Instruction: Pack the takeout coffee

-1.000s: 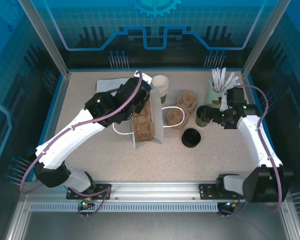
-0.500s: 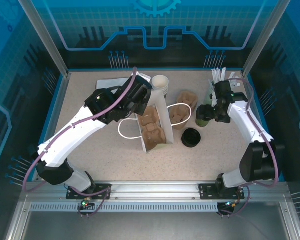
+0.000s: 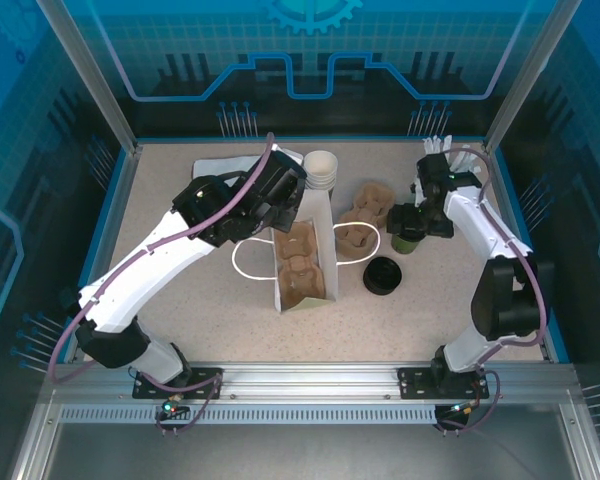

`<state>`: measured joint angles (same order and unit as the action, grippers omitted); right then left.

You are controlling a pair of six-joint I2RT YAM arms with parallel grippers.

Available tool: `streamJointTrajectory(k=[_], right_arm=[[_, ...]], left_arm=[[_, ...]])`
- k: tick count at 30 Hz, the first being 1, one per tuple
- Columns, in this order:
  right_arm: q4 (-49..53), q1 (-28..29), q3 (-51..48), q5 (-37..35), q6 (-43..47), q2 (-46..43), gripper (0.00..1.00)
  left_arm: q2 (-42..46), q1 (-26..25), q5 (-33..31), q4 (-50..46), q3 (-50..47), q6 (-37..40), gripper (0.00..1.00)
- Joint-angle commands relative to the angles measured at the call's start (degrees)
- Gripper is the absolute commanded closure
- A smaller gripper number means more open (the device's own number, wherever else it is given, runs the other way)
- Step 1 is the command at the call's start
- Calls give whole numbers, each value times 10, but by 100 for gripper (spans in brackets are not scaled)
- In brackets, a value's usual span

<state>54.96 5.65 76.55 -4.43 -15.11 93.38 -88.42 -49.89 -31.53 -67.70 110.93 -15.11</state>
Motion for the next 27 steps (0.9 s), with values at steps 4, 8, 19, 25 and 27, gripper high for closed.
streamJointTrajectory(k=[4,8,19,25,27], right_arm=[[31,11,38,-23,19,35,0],[27,12,47,-29,25,49,0],[36,12,95,-18,43,103,0],[55,11,104,-10,44,116,3],[61,11,100,-8,43,113,4]], left_arm=[[-3,-2,9,-8,10,-12,100],[-6,-2,13,-7,9,-13,100],[-13,1,33,-16,9,-25,100],[-13,1,41,-21,11,-28,100],[-14,3,51,-24,13,-28,100]])
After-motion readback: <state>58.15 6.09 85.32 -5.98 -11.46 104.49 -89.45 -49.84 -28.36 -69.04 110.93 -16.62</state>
